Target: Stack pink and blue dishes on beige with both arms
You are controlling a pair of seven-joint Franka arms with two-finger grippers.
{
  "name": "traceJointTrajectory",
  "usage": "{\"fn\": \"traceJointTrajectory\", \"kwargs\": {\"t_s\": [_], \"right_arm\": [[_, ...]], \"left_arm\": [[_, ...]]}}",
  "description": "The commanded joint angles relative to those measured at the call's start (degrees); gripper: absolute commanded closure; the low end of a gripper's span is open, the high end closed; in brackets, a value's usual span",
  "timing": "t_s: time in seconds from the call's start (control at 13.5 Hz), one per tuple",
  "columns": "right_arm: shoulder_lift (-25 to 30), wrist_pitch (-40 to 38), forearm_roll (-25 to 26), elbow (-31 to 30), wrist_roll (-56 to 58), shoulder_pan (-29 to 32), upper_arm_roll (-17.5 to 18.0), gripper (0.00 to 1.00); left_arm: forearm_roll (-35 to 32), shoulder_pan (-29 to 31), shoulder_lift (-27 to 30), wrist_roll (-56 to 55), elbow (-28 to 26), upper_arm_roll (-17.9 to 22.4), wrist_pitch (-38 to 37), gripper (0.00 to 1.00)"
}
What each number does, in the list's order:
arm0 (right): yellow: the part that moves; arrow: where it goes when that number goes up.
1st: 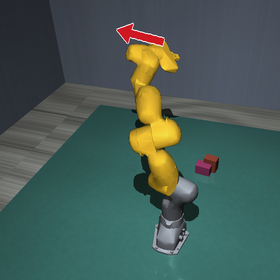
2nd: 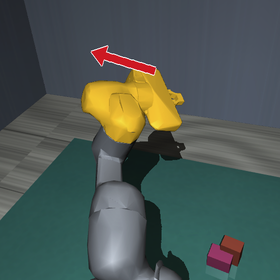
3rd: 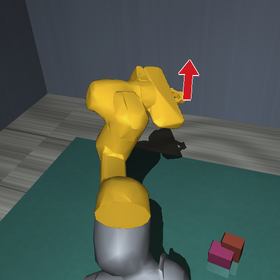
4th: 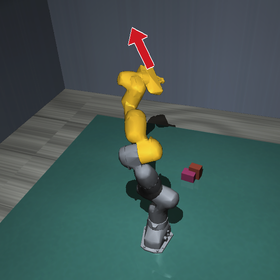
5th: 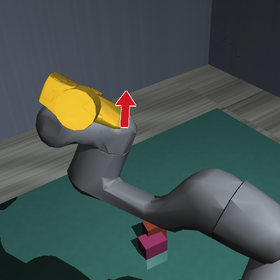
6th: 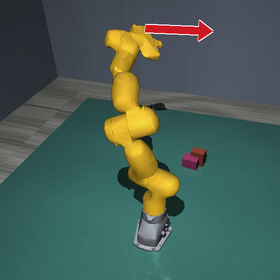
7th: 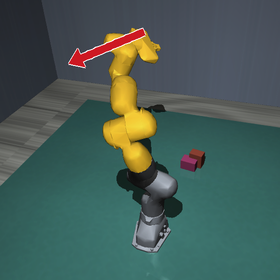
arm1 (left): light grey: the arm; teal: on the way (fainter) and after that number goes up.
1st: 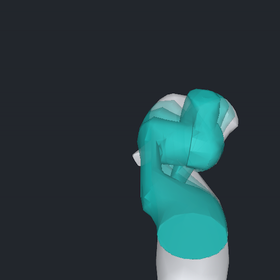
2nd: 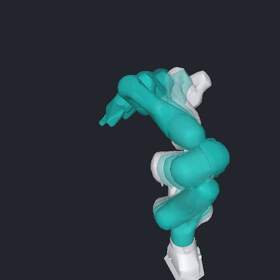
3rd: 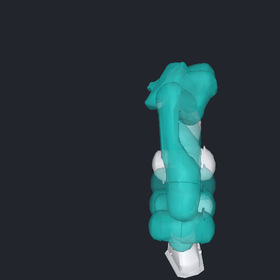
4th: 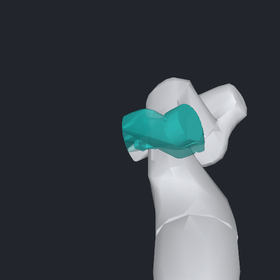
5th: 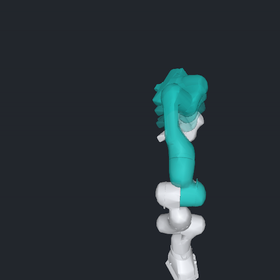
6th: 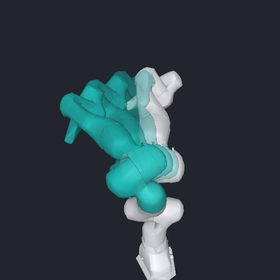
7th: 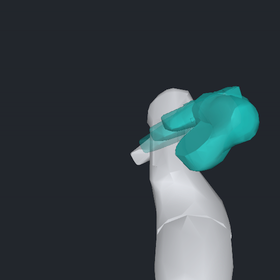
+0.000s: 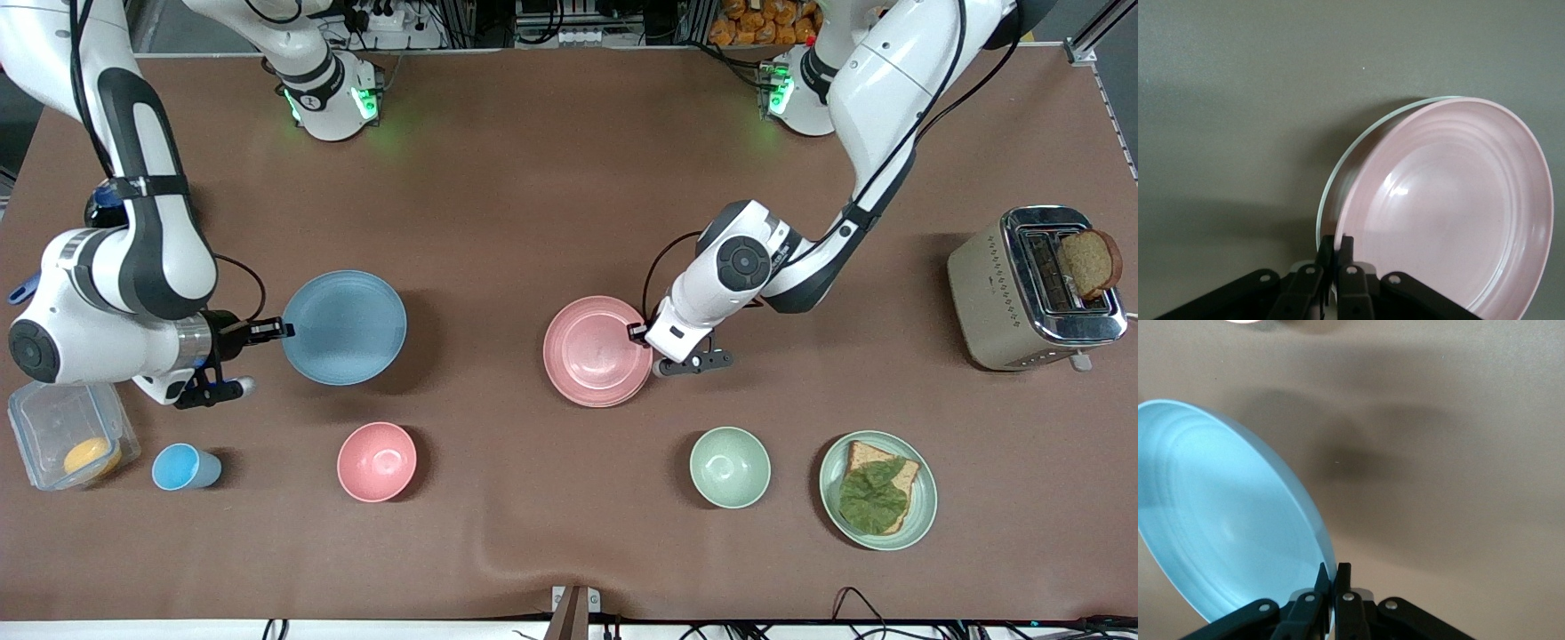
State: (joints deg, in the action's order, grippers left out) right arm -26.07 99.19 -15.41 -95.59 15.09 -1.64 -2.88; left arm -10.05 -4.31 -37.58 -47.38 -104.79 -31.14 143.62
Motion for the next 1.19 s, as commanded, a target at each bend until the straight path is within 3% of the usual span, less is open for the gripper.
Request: {"fn": "traceJointTrajectory", "kwargs": {"t_s": [0.0,0.37,0.67,0.89,1.11], "right_arm": [[-0.56,-1.02,-1.11,1.11,-0.85,-0.55,-0.37,1.0],[-0.82,-0.93,-1.2,1.19,-2.77,-3.26,-0.37,1.0],[-2.05,-0.14,-1.81,1.89,-12.95,-9.5,-0.29,1.0],[-5.29,0.12,-7.85,4.7,-17.71,-13.81,-0.37,1.0],[-10.21,0.56,-11.64,9.52,-22.45,-18.03,-0.29,1.0]], "left_arm": [[-1.11,0.18,-0.92,-1.22,0.91,-0.15,0.6,0.0],[-0.76,1.14,1.79,-1.48,1.35,-0.23,0.17,0.0],[-1.55,5.44,13.38,-0.52,1.08,-0.15,-6.32,0.0],[-1.64,11.49,21.73,1.49,1.43,-0.23,-13.87,0.0],[-0.85,16.69,30.34,10.79,1.43,-0.41,-22.75,0.0]]}}
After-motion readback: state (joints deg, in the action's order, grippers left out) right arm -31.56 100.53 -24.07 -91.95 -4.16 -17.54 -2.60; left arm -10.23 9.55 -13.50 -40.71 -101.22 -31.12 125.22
